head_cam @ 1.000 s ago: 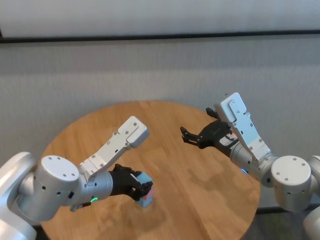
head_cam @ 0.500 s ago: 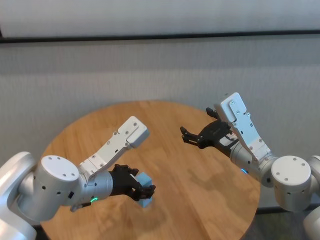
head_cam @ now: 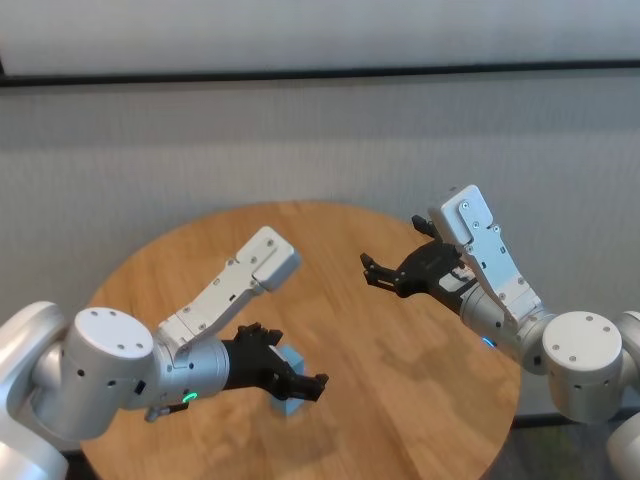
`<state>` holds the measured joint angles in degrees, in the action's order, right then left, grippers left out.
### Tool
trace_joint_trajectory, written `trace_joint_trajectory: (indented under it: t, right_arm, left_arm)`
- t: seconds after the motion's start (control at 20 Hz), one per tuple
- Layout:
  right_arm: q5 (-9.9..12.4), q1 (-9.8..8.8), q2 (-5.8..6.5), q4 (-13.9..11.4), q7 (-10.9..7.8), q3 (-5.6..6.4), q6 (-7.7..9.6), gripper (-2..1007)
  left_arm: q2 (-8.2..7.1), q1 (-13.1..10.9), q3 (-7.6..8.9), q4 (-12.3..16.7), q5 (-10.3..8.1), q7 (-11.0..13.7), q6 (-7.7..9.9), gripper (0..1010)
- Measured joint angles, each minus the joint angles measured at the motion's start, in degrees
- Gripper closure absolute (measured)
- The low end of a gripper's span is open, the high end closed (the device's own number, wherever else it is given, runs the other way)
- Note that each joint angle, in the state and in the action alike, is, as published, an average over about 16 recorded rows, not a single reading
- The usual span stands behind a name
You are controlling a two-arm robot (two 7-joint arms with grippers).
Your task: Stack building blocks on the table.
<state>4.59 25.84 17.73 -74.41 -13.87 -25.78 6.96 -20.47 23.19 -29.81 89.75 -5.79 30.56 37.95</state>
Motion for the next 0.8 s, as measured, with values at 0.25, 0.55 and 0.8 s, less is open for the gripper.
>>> trace_joint_trajectory:
  t: [0.25,0.55,0.8]
  right_arm:
    - [0.00,0.00,0.00,0.00,0.00,0.00,0.00,4]
    - [0.00,0.00,0.00,0.00,0.00,0.00,0.00,4]
    - [0.00,0.00,0.00,0.00,0.00,0.00,0.00,4]
  left_arm:
    - [0.60,-1.19,2.01,1.08,-2.44,-1.22,-1.93,18]
    - [1.90,-3.39,5.47,2.85,-5.52,-4.25,-4.90,8]
    - [2.93,-6.11,8.73,5.14,-6.96,-8.85,-7.11,8]
